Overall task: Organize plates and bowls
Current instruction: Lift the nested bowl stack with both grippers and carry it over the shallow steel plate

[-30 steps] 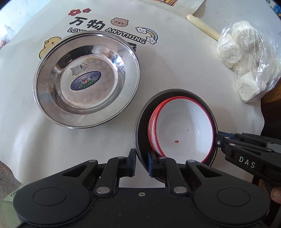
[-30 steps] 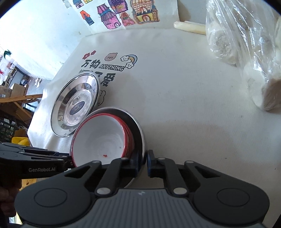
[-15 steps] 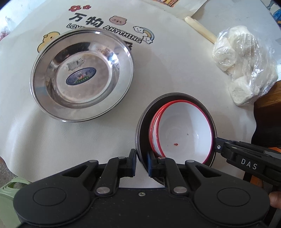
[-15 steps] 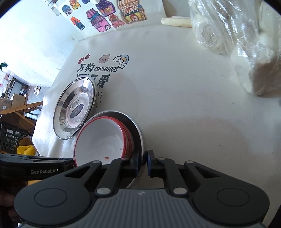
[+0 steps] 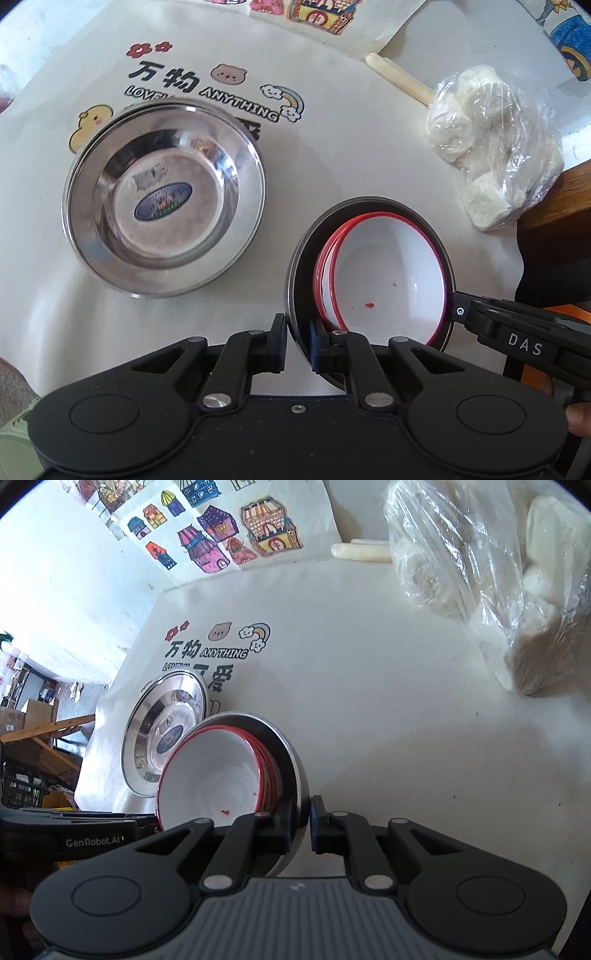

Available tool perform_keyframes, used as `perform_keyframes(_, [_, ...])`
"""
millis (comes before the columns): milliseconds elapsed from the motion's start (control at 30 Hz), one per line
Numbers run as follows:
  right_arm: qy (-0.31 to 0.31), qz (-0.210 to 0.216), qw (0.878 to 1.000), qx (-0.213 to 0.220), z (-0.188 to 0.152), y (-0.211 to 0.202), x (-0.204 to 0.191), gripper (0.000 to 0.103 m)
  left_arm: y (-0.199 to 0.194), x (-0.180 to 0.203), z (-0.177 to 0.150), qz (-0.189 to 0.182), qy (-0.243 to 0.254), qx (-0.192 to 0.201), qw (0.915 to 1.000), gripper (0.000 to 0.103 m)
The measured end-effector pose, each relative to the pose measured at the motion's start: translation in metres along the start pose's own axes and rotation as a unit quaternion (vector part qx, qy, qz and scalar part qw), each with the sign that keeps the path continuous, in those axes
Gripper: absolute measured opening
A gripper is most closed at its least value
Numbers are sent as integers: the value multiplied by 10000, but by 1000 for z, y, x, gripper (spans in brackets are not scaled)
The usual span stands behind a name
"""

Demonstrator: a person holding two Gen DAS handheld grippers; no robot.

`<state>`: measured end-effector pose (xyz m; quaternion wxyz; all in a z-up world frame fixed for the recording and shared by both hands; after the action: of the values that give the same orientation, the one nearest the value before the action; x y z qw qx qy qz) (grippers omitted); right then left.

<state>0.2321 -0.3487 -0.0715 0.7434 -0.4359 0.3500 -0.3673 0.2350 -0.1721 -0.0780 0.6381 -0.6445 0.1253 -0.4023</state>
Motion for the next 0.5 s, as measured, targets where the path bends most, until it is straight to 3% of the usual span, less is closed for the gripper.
perform_keyframes(500, [537, -488, 9969, 311, 9, -4, -34, 11, -13, -25, 44, -452, 655, -258, 9965, 11])
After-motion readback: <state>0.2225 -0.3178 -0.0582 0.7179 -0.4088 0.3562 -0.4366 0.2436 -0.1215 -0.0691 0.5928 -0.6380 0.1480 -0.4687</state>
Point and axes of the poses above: each gripper's, at about its wrist camera, not at the fingertips, and y roughly the way its jaws point, x to its right, z to its top, the point moved 2 cm from there along y, roughly the way its jaws point, and after that the axes turned 8 degrees about -y, right-handed, at the moved point
